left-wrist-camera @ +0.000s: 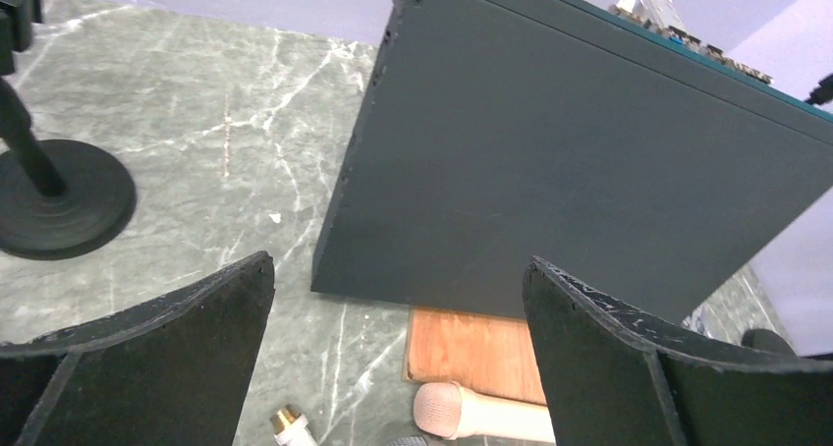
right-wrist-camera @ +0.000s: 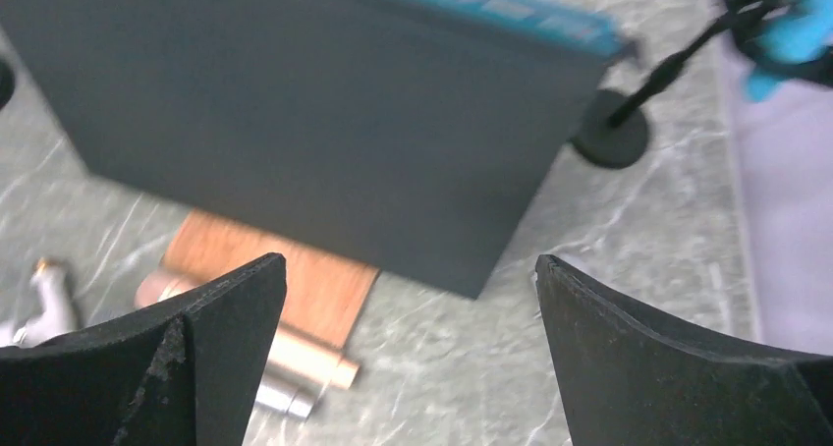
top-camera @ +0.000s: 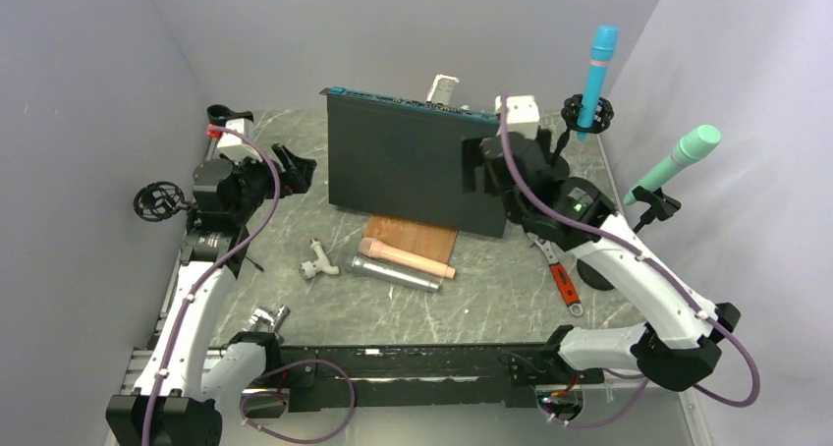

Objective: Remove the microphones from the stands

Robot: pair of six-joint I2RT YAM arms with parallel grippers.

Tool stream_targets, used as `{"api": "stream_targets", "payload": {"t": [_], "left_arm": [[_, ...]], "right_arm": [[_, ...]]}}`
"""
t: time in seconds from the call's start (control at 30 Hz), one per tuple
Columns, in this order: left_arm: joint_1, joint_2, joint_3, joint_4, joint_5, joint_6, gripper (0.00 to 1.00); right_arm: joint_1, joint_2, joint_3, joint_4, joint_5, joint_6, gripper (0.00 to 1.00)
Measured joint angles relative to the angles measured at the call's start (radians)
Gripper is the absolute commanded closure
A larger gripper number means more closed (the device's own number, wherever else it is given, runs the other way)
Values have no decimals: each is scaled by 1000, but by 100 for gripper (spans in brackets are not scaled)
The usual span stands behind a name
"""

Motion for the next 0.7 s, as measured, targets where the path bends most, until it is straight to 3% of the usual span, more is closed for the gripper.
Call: {"api": "stream_targets", "payload": {"t": [0.17,0.33,0.7], "left_arm": [[-21,14,0,1,34,0,0],[-34,23,0,5,74,-12,0],[-82,27,0,16,128,1,1]], "right_arm": [[-187,11,105,33,16,-115,0],[-376,126,255,60,22,-187,0],[-669,324,439,73,-36,-216,1]]}}
